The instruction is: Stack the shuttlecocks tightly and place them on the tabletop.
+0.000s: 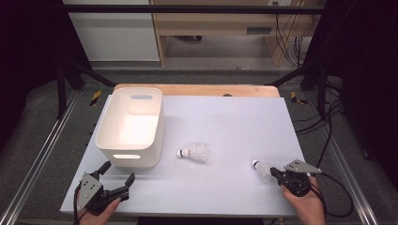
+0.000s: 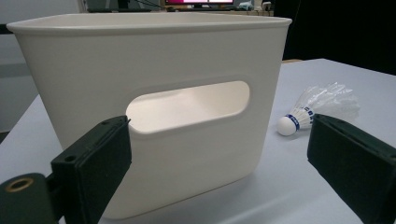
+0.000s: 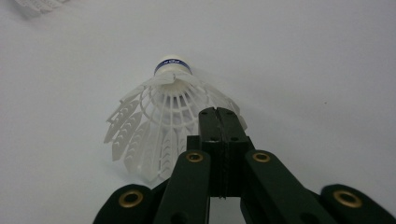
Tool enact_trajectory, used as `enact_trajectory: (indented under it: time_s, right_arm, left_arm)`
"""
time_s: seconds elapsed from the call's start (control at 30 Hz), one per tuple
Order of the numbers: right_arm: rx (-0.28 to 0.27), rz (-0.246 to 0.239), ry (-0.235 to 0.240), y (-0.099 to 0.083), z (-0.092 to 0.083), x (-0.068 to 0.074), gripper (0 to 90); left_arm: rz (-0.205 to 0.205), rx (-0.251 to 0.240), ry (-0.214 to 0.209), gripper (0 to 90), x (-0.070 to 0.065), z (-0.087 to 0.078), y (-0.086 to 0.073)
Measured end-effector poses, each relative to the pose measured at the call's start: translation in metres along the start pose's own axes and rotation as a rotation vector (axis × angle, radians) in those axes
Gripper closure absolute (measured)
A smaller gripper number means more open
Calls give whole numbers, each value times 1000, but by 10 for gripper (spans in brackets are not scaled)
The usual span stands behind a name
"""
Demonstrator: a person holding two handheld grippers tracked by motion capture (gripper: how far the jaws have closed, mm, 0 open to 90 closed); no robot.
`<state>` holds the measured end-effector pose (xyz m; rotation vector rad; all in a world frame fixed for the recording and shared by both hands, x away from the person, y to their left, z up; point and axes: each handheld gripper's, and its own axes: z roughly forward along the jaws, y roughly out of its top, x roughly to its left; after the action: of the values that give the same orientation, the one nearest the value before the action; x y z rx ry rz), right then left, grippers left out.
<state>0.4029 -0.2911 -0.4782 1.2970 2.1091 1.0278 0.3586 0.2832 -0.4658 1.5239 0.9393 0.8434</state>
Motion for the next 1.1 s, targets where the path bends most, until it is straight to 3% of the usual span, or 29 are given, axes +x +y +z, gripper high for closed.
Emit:
enact_trajectory:
  time_s: [0.5, 0.63, 0.7, 0.87, 1.1]
  right_arm:
    - [-18, -11, 33, -3, -17, 14, 883]
    - [-10, -8, 45, -5, -22, 20, 792]
    - [-3, -6, 58, -6, -24, 25, 697]
    - [11, -12, 71, -7, -26, 31, 592]
    - [20, 8, 69, -3, -19, 32, 513]
  left_arm:
    - [1, 0, 1, 64, 0, 0, 0]
    - [2, 0, 0, 65, 0, 0, 0]
    - [3, 1, -1, 65, 0, 0, 0]
    - [3, 0, -1, 65, 0, 0, 0]
    - [4, 0, -1, 65, -1, 0, 0]
